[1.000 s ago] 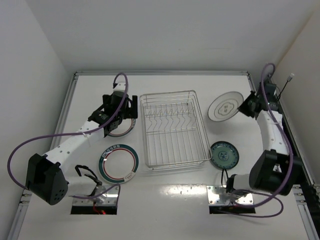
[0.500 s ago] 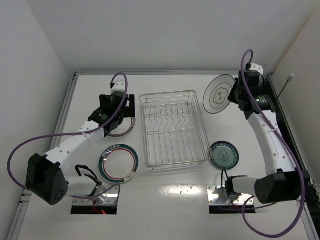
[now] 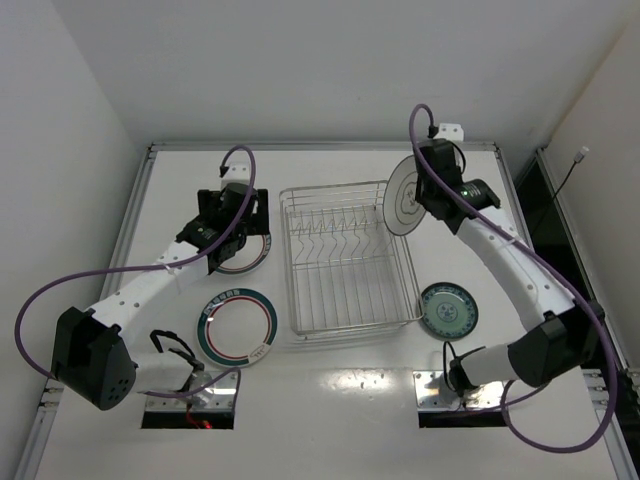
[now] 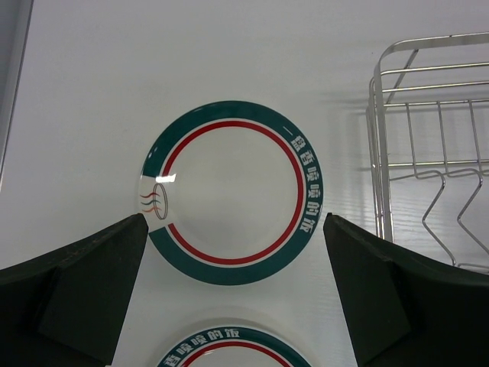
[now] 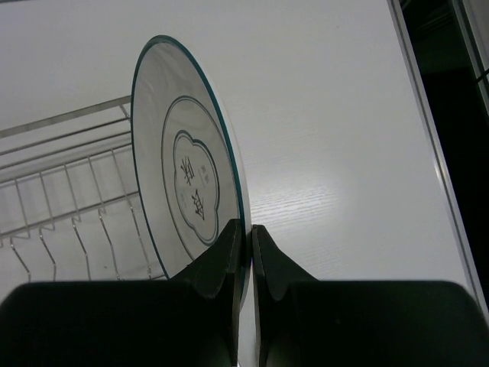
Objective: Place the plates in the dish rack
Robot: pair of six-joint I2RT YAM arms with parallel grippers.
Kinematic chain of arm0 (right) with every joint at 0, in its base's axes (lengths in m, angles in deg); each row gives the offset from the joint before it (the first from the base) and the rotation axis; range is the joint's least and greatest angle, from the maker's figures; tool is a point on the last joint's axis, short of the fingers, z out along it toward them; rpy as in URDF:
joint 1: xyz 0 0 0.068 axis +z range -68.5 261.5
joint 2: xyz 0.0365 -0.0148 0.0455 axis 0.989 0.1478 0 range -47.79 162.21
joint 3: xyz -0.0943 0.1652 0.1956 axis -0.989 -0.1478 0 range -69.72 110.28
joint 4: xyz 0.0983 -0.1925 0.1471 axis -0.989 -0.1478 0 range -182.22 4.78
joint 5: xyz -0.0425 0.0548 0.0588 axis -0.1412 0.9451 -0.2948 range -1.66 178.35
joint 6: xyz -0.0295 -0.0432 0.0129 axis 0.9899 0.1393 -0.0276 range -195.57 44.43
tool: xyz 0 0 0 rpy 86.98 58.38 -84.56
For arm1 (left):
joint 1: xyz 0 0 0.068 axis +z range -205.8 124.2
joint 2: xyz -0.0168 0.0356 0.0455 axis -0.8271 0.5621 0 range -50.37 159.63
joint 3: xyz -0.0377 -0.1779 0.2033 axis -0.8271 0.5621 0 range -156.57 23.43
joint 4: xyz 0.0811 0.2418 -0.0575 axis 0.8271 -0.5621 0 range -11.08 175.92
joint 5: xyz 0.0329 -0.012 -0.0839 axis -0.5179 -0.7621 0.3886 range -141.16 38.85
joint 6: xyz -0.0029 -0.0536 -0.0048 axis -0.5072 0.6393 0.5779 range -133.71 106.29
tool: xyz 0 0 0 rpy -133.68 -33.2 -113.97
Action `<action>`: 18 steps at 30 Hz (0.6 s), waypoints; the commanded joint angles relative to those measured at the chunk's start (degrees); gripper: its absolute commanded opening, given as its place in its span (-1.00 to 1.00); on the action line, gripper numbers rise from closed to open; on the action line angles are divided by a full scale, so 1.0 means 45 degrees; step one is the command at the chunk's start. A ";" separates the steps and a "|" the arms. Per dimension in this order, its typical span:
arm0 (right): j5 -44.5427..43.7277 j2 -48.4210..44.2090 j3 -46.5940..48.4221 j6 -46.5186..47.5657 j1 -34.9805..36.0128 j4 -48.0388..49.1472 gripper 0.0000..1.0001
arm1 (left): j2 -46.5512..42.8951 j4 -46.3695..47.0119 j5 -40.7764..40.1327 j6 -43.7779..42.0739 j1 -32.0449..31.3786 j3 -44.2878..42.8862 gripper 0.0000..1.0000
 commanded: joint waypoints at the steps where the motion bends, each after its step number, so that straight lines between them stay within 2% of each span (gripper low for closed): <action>1: -0.1613 0.0425 0.0976 0.0416 0.0359 0.0824 -1.00 | -0.0122 0.0115 -0.0310 0.0173 -0.0108 -0.0524 1.00; 7: -0.2356 0.1618 0.1855 0.0865 0.0945 0.0824 -1.00 | -0.0122 0.0115 -0.0310 0.0173 -0.0108 -0.0524 1.00; 18: -0.2474 0.3181 0.1974 0.0983 0.1627 0.0961 -1.00 | -0.0005 0.0115 -0.0427 0.0173 -0.0108 -0.0524 1.00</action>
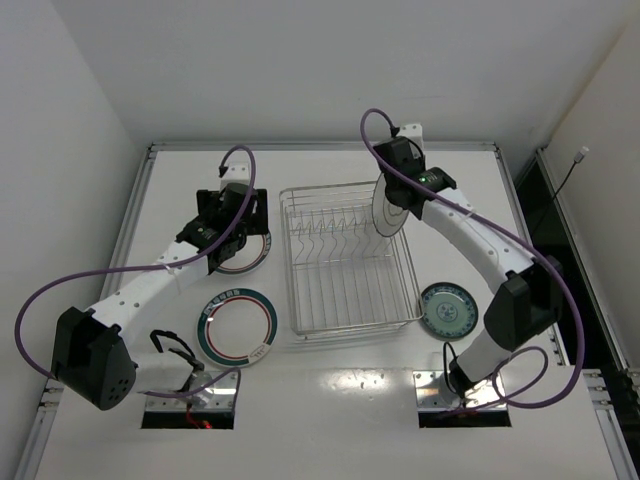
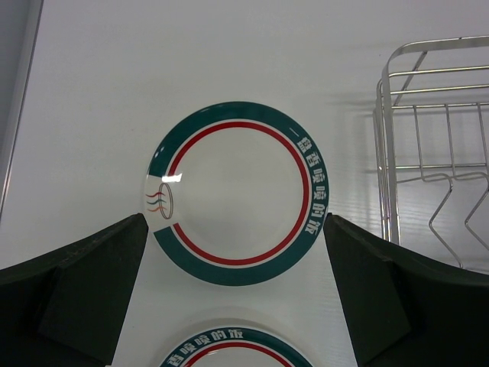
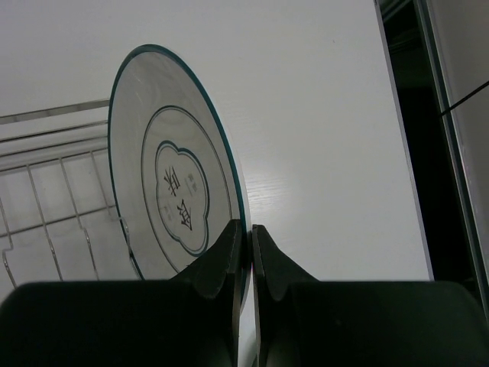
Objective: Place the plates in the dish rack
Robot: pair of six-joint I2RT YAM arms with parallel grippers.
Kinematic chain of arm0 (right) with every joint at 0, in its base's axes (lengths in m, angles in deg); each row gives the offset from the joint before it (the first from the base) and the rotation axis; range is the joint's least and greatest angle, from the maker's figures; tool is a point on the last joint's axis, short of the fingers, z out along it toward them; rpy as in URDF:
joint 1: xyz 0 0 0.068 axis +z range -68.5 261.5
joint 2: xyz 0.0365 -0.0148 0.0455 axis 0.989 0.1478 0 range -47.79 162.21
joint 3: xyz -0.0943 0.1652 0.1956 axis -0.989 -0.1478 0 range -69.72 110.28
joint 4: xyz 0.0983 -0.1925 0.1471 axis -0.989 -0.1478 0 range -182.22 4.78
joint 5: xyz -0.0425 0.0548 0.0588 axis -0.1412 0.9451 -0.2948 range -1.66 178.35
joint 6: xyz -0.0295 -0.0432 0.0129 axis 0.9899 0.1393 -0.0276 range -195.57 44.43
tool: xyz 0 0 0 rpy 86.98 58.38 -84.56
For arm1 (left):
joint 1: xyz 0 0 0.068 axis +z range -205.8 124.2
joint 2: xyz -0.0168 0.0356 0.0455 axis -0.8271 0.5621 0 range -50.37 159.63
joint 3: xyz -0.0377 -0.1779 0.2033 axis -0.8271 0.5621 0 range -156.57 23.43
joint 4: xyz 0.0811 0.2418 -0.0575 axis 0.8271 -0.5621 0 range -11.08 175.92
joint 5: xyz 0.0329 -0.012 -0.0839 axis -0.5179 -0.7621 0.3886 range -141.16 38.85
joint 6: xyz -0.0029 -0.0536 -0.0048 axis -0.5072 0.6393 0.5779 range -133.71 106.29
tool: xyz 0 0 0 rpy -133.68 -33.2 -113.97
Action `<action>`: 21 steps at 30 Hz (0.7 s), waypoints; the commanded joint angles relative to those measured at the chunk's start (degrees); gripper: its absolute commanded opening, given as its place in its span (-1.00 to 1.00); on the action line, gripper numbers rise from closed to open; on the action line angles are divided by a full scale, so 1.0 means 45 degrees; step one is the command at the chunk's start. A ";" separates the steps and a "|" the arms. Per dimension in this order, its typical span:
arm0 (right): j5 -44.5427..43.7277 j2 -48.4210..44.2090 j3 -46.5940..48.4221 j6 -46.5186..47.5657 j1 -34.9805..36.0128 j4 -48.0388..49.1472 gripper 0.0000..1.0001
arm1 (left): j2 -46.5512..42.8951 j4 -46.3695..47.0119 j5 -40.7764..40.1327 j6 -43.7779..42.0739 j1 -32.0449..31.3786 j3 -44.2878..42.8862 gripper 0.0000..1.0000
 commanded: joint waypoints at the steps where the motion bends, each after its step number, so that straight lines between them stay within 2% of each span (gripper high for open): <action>1: -0.0356 0.0262 0.0628 0.0066 0.0346 0.0728 -1.00 | -0.0005 0.0158 -0.0295 0.0173 -0.0108 -0.0524 1.00; 21: -0.0122 0.0615 0.0628 0.0066 0.1107 0.0515 -1.00 | -0.0005 0.0158 -0.0296 0.0173 -0.0108 -0.0524 1.00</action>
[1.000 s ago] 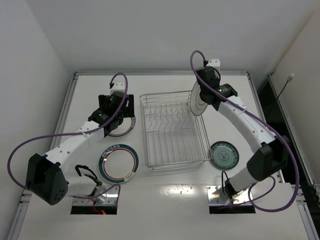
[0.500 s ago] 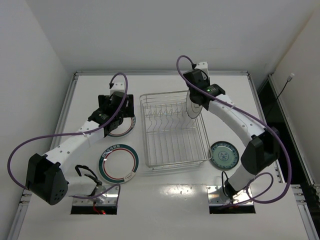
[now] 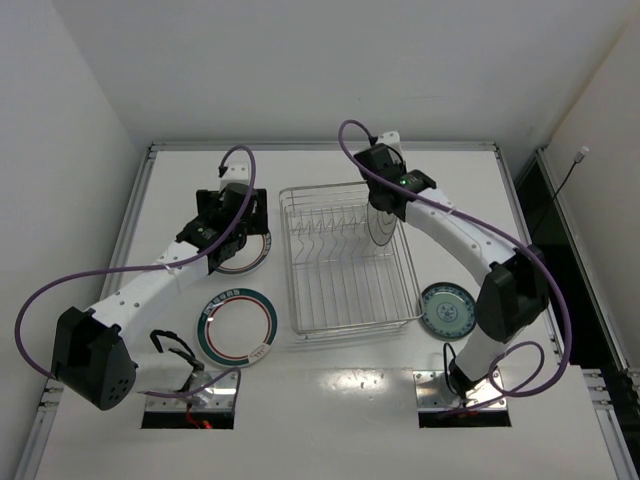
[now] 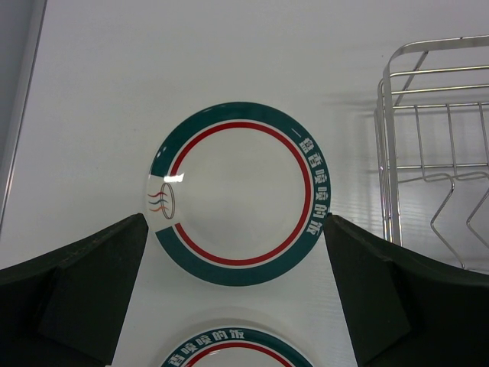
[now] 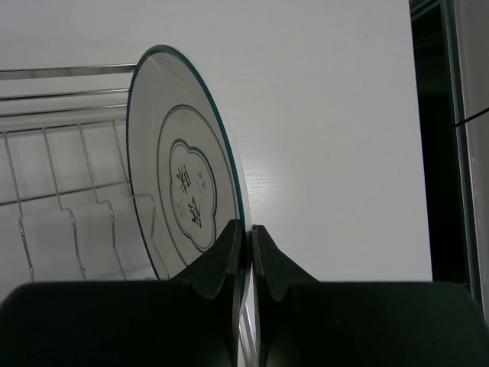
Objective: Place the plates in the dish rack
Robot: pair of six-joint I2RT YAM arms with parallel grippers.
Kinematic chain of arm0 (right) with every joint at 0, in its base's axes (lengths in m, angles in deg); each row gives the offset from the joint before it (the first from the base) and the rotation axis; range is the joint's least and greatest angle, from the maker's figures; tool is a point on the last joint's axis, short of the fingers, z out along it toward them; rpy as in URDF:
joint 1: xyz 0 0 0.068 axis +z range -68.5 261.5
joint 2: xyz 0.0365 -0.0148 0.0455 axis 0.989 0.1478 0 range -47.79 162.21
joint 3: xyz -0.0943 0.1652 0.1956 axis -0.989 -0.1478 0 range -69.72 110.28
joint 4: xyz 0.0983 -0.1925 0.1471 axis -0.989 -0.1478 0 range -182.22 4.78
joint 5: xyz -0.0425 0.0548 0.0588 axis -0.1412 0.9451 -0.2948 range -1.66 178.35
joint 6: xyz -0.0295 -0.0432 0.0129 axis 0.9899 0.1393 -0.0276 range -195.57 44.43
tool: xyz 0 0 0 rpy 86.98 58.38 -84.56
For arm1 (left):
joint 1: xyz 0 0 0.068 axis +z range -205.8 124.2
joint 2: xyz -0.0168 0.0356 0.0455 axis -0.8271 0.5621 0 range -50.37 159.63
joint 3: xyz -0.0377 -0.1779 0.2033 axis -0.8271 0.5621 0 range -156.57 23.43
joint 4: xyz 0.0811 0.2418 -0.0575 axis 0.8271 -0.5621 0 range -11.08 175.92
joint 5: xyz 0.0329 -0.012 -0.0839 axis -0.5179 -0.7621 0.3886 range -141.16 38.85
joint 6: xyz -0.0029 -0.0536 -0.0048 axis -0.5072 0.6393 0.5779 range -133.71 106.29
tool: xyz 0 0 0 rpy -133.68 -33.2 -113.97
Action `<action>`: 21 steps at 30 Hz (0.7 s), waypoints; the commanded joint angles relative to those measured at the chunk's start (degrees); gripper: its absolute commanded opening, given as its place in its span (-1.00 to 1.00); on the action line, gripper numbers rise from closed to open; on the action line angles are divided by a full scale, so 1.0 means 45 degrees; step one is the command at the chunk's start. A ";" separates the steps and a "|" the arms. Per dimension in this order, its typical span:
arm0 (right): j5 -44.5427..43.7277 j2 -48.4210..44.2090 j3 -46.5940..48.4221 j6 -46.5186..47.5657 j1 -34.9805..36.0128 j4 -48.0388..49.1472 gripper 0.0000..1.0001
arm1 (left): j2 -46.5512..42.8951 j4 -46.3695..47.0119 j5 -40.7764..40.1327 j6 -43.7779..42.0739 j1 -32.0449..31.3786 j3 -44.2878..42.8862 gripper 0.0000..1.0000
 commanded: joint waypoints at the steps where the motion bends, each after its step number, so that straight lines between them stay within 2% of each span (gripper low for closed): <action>1: -0.0102 -0.0322 0.0550 -0.0206 0.0259 0.0480 -1.00 | -0.0005 0.0163 -0.0204 0.0173 -0.0108 -0.0519 1.00; 9: -0.0122 -0.0205 0.0687 -0.1240 0.1176 -0.1061 -1.00 | -0.0005 0.0163 -0.0204 0.0173 -0.0108 -0.0519 1.00; 11: -0.0122 -0.0205 0.0884 -0.1474 0.1177 -0.1415 -0.81 | -0.0005 0.0163 -0.0204 0.0173 -0.0108 -0.0519 1.00; 15: 0.0170 -0.0731 0.1177 -0.1593 0.1177 -0.1866 -0.59 | -0.0005 0.0163 -0.0321 0.0173 -0.0108 -0.0519 1.00; 16: 0.0287 -0.1022 0.1177 -0.1709 0.1022 -0.2020 -0.37 | -0.0005 0.0163 -0.0321 0.0173 -0.0108 -0.0519 1.00; 18: 0.0289 -0.1375 0.1040 -0.1710 0.0904 -0.2333 -0.13 | -0.0005 0.0047 -0.0321 0.0173 -0.0108 -0.0519 1.00; 21: 0.0132 -0.2331 0.0651 -0.1886 0.0766 -0.2782 0.02 | -0.0005 0.0046 -0.0321 0.0173 -0.0108 -0.0519 1.00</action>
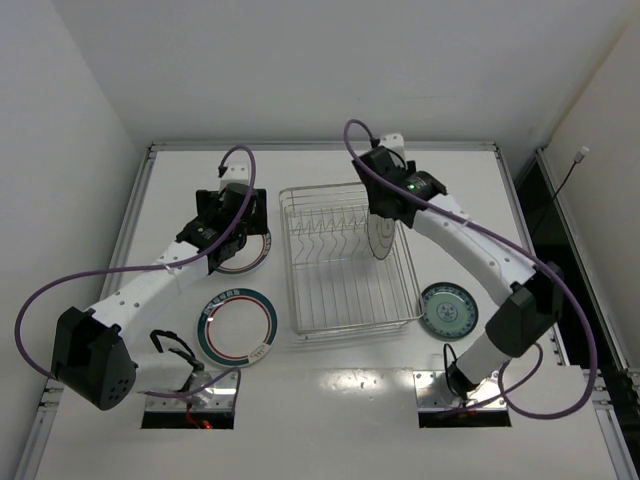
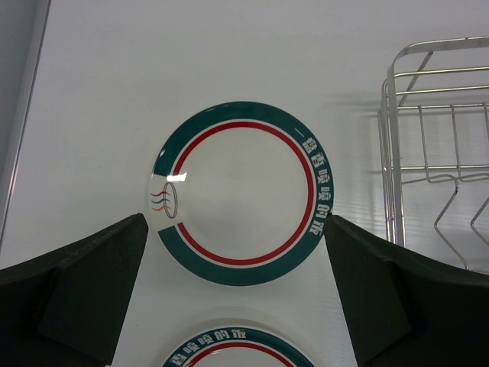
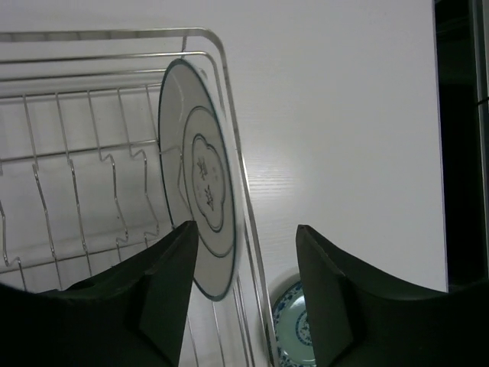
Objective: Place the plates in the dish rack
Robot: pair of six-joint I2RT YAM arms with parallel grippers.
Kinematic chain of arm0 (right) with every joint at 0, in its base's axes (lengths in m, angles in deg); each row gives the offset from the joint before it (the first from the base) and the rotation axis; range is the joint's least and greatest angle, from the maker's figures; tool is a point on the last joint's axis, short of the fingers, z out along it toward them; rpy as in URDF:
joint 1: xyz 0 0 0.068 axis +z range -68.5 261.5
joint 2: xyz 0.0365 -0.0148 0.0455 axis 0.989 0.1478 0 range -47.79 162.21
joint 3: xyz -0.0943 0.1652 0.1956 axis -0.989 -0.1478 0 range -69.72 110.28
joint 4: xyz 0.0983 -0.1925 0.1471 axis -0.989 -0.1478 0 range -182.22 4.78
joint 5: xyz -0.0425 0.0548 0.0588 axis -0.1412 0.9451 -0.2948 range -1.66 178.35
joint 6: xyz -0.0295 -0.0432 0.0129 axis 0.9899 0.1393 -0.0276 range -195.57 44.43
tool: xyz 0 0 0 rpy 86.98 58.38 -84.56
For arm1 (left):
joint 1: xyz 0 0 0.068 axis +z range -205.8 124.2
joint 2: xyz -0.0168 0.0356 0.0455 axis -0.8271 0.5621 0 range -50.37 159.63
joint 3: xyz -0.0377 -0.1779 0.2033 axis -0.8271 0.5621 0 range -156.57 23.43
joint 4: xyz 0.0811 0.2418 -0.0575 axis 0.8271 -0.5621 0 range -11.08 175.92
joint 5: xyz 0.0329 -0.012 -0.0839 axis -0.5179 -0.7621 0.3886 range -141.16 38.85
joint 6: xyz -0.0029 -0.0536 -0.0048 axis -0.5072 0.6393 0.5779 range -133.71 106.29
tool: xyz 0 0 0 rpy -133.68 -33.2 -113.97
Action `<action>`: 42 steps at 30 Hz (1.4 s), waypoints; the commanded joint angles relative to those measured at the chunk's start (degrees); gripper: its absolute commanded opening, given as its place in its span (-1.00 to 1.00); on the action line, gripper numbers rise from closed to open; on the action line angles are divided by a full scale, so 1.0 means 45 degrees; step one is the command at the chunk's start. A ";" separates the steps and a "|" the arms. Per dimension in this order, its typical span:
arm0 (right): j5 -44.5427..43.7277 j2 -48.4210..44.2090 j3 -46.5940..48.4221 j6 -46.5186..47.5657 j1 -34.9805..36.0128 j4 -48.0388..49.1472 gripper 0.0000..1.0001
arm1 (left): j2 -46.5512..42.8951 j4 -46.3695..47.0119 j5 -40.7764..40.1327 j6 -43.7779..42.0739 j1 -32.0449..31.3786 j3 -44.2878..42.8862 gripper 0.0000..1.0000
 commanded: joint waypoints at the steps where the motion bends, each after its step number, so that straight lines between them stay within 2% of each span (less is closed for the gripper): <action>1: -0.0183 -0.1750 -0.0098 -0.0574 -0.0534 -0.0631 0.06 | -0.0005 0.0090 -0.0224 0.0168 -0.0108 -0.0519 1.00; 3: 0.0185 -0.2897 -0.0914 -0.0712 -0.0906 -0.0808 0.09 | -0.0005 0.0090 -0.0224 0.0168 -0.0108 -0.0519 1.00; 7: 0.2543 -0.4310 -0.2635 -0.0538 -0.2059 -0.0400 0.13 | -0.0005 0.0090 -0.0224 0.0168 -0.0108 -0.0519 1.00; 12: 0.3465 -0.4311 -0.4920 -0.0399 -0.3075 -0.0147 -0.34 | 0.0481 0.0090 0.0848 0.0051 -0.0108 -0.0519 1.00; 14: 0.4129 -0.4429 -0.5800 -0.0224 -0.3426 0.0693 -0.40 | 0.0794 0.0090 0.1551 -0.0066 -0.0108 -0.0655 0.96; 18: 0.6648 -0.4157 -0.6797 0.0440 -0.4403 0.1943 -0.54 | 0.2235 -0.0474 0.2781 -0.0184 -0.0108 -0.1182 0.88; 25: 0.9850 -0.3550 -0.8145 0.1240 -0.5420 0.3584 -0.54 | 0.3782 -0.1159 0.3232 -0.0184 -0.0108 -0.1867 0.80; 28: 1.0419 -0.3667 -0.8401 0.1241 -0.5693 0.4073 -0.51 | 0.4212 -0.1160 0.3563 -0.0184 -0.0108 -0.1983 0.76; 30: 1.0868 -0.3667 -0.8401 0.1378 -0.5830 0.4074 -0.51 | 0.4759 -0.1433 0.3758 -0.0184 -0.0108 -0.2101 0.69; 32: 1.0871 -0.3551 -0.8401 0.1378 -0.5946 0.4074 -0.51 | 0.5401 -0.1686 0.3917 -0.0184 -0.0108 -0.2509 0.51; 35: 1.0853 -0.4017 -0.8401 0.1378 -0.5947 0.4074 -0.51 | 0.5542 -0.1805 0.3917 0.0051 -0.0108 -0.2512 0.45; 38: 1.0423 -0.4817 -0.8244 0.1378 -0.5947 0.3822 -0.40 | 0.5406 -0.1670 0.4034 0.0342 -0.0108 -0.2512 0.41; 40: 1.0092 -0.5518 -0.7992 0.1378 -0.5947 0.3684 -0.21 | 0.4727 -0.1455 0.4034 0.0479 -0.0108 -0.2376 0.41; 42: 0.9974 -0.5950 -0.7990 0.1378 -0.5947 0.3567 -0.08 | 0.4003 -0.1142 0.4034 0.0616 -0.0108 -0.2201 0.54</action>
